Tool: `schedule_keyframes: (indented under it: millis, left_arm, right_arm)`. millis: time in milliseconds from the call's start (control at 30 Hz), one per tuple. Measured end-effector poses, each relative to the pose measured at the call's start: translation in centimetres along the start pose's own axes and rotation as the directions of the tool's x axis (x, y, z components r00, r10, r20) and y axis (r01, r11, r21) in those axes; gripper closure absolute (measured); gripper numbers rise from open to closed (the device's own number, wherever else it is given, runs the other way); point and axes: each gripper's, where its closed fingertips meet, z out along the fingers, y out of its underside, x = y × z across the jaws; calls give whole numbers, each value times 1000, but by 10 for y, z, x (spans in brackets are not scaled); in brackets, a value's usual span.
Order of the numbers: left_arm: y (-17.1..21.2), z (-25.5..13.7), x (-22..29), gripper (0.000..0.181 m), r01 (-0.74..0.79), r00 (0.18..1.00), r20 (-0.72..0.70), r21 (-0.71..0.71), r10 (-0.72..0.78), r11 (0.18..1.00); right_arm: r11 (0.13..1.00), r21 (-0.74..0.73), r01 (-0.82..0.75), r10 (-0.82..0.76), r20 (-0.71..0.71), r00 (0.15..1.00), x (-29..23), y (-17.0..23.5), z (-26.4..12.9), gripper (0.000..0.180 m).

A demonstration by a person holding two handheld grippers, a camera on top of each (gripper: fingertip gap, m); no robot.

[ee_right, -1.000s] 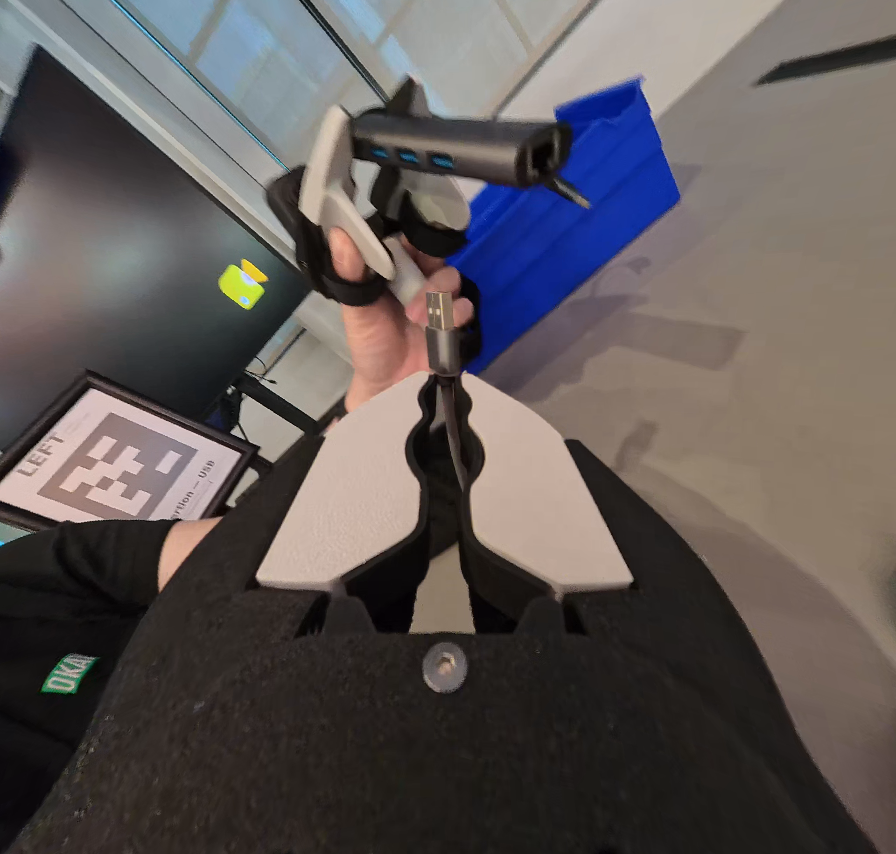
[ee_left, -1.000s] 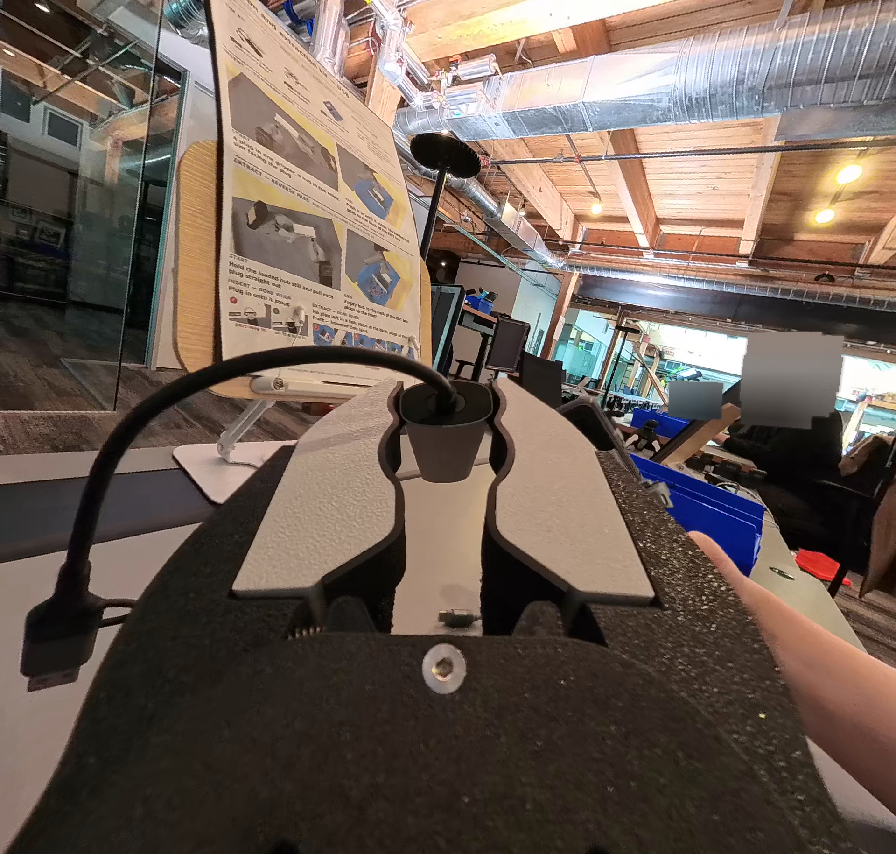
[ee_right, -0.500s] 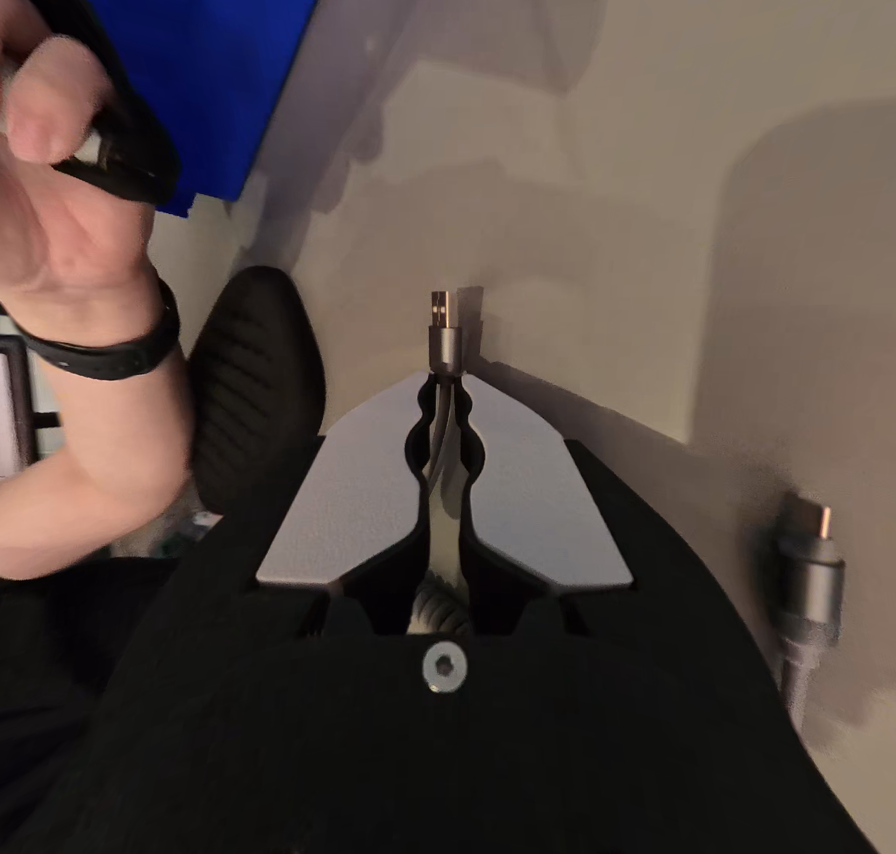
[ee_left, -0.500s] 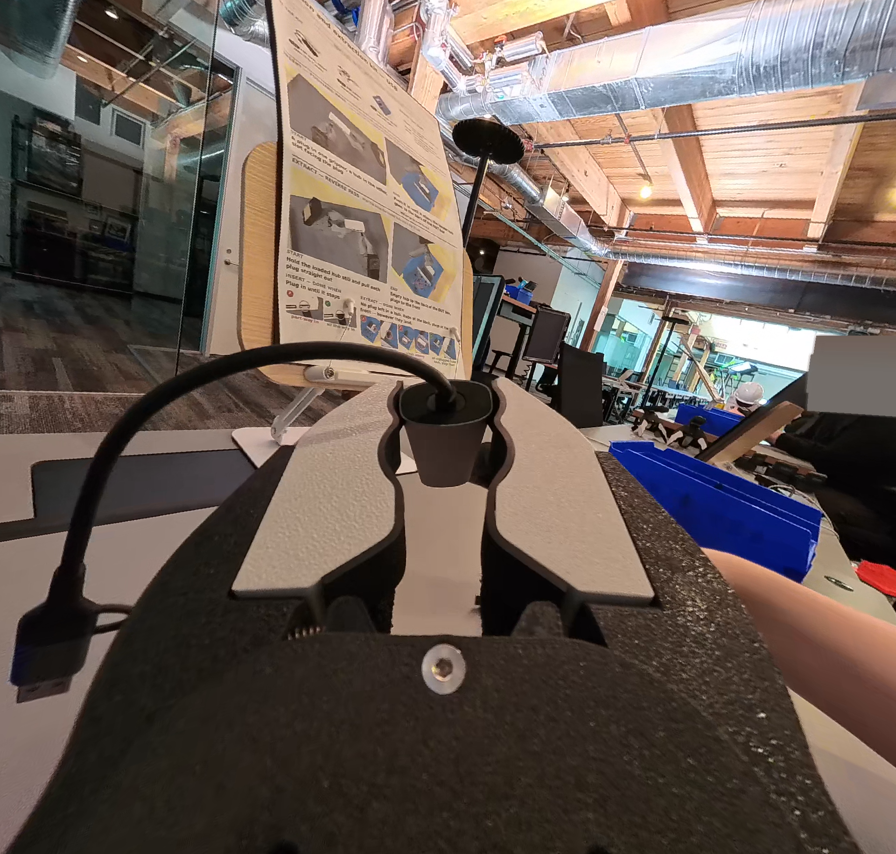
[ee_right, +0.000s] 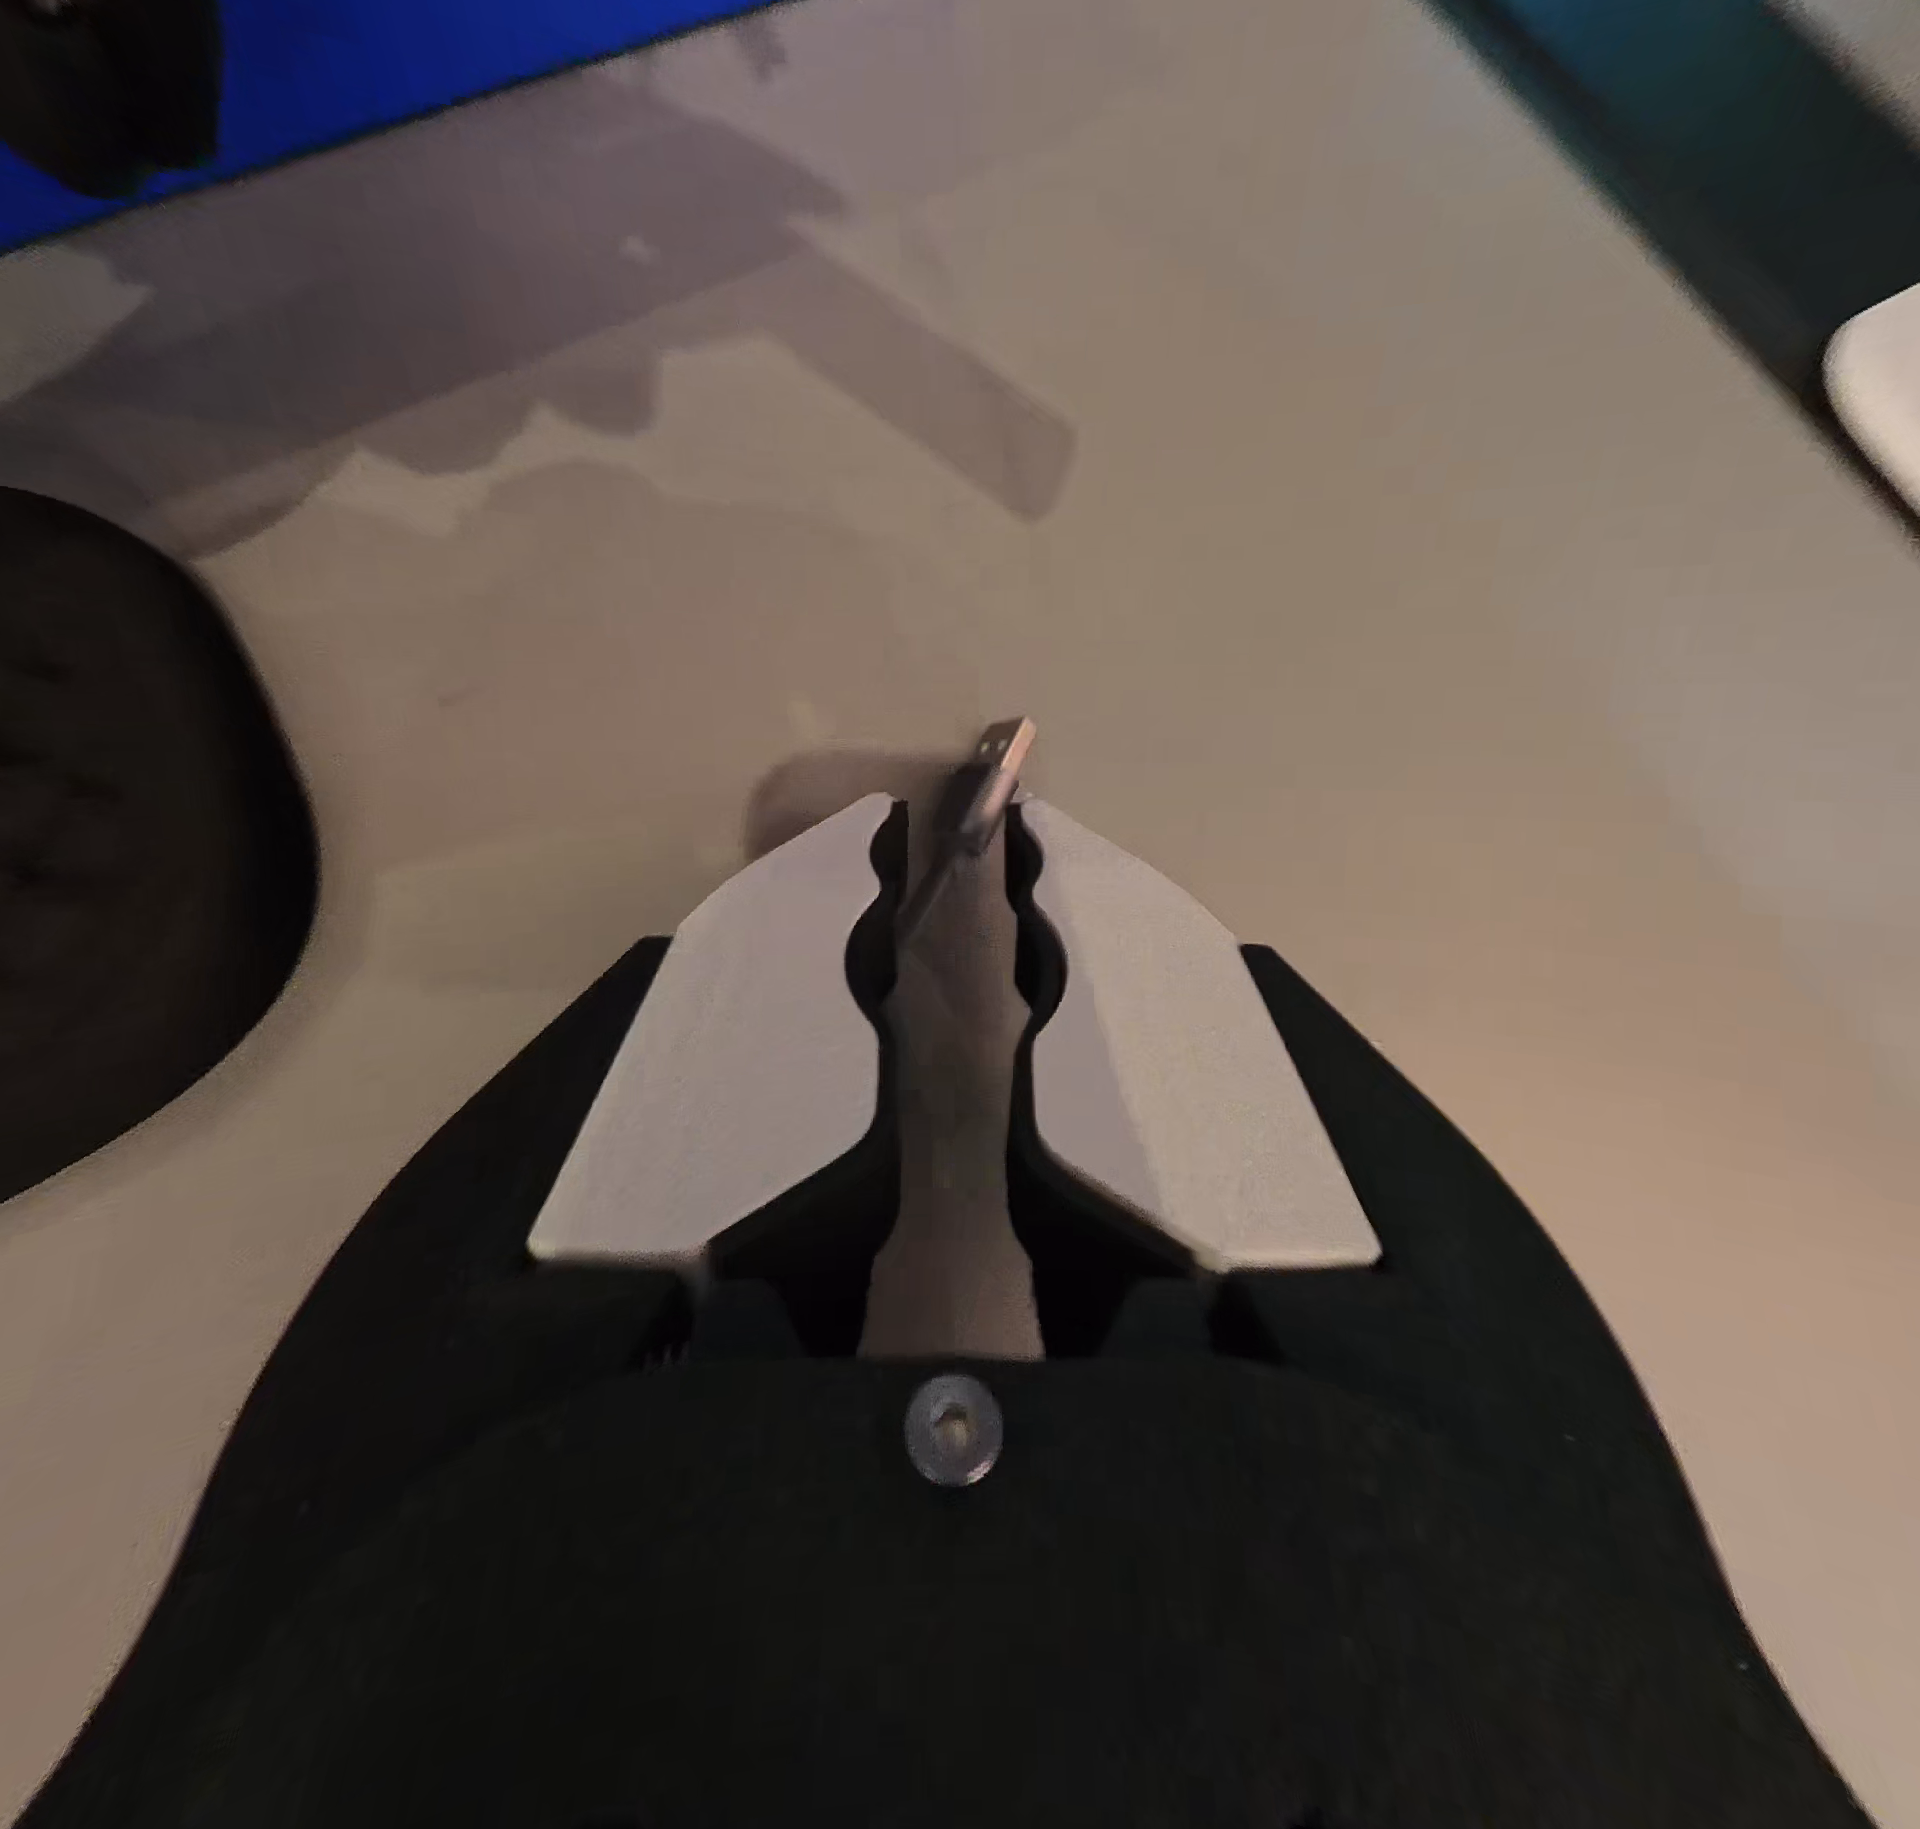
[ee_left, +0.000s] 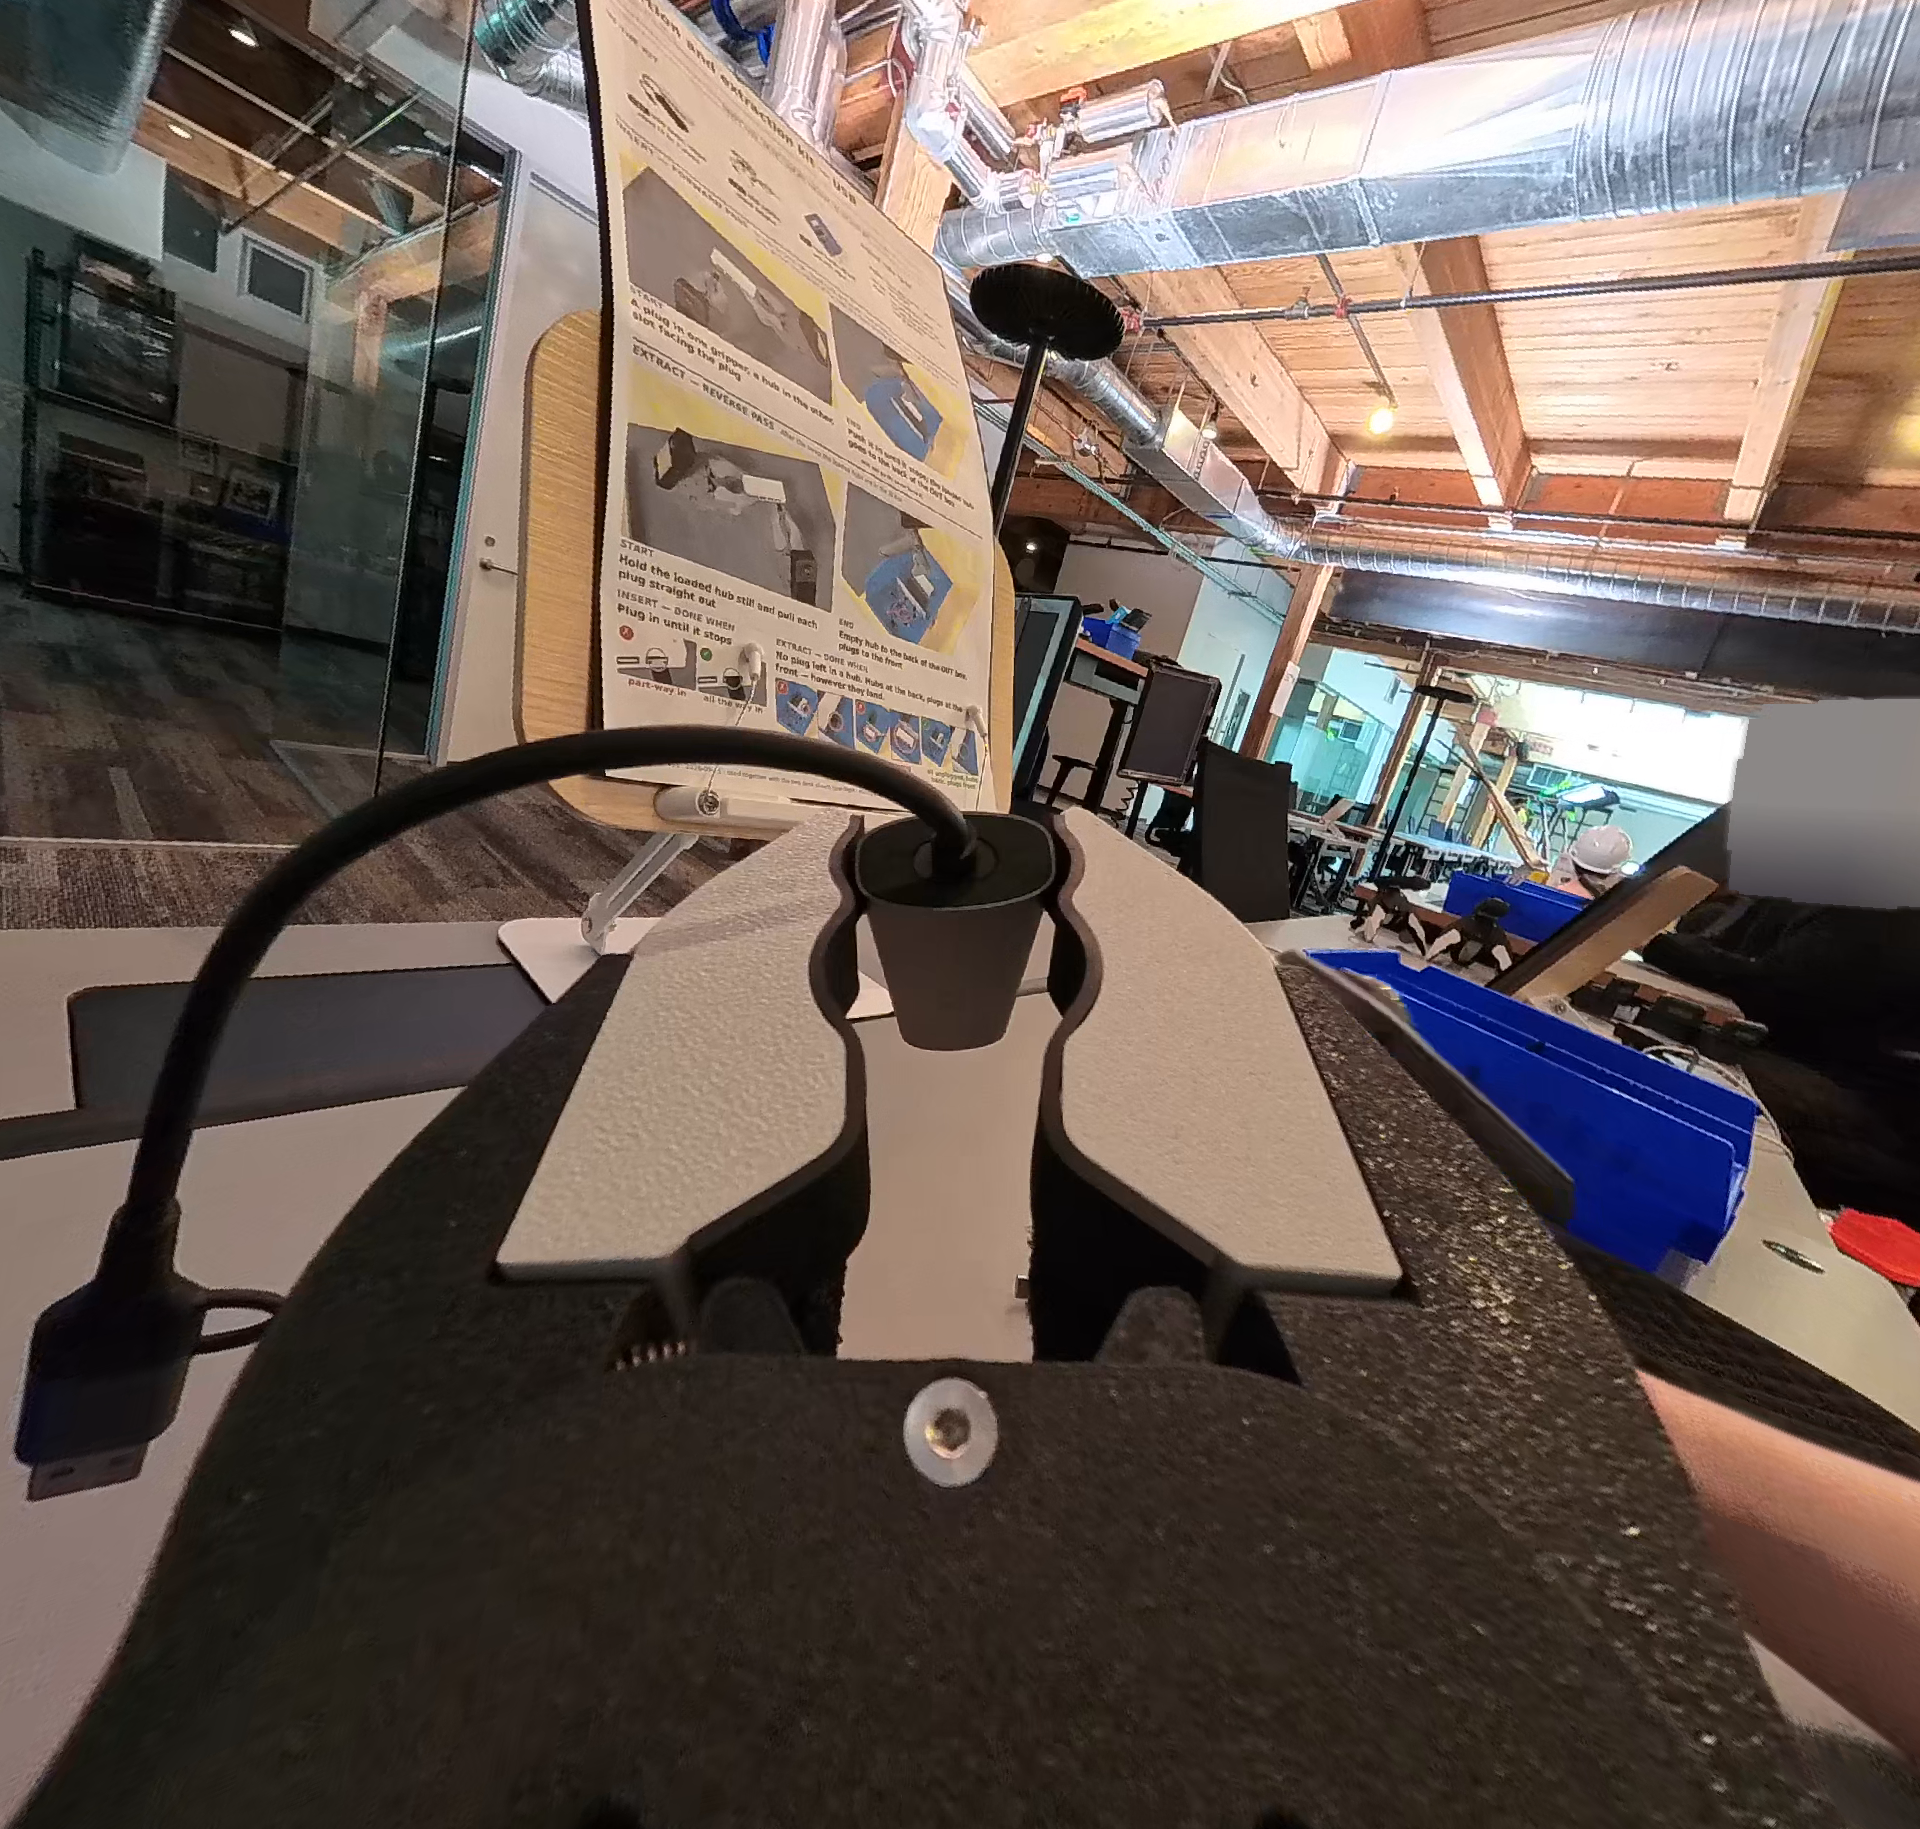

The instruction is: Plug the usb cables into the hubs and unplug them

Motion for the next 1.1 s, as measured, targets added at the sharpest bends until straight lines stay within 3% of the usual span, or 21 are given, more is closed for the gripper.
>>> schedule_keyframes:
  millis: [167, 300, 433, 633, 1100]
  left_arm:
    - [-2, -1, -1, 148, 5, 1000, 3, 7, -5, 1000]
    - [-5, -3, -4, 148, 14, 1000, 10, 20, -14, 1000]
    - [-6, -5, -7, 148, 27, 999, 16, 31, -27, 999]
    - [-4, -6, -9, 148, -17, 999, 40, 11, 16, 1000]
    - [6, -2, -8, 148, 21, 1000, 4, -32, -21, 999]
  right_arm:
    - [995, 56, 82, -74, -140, 987, 6, -14, -21, 168]
    - [1000, -25, 7, -13, -259, 966, 20, -11, -26, 179]
    - [992, -93, -84, 55, -276, 960, 14, -3, -21, 180]
    - [988, -117, -96, 44, -384, 922, 19, 8, -14, 180]
    - [986, -99, -138, 94, -358, 929, 23, 15, -3, 179]
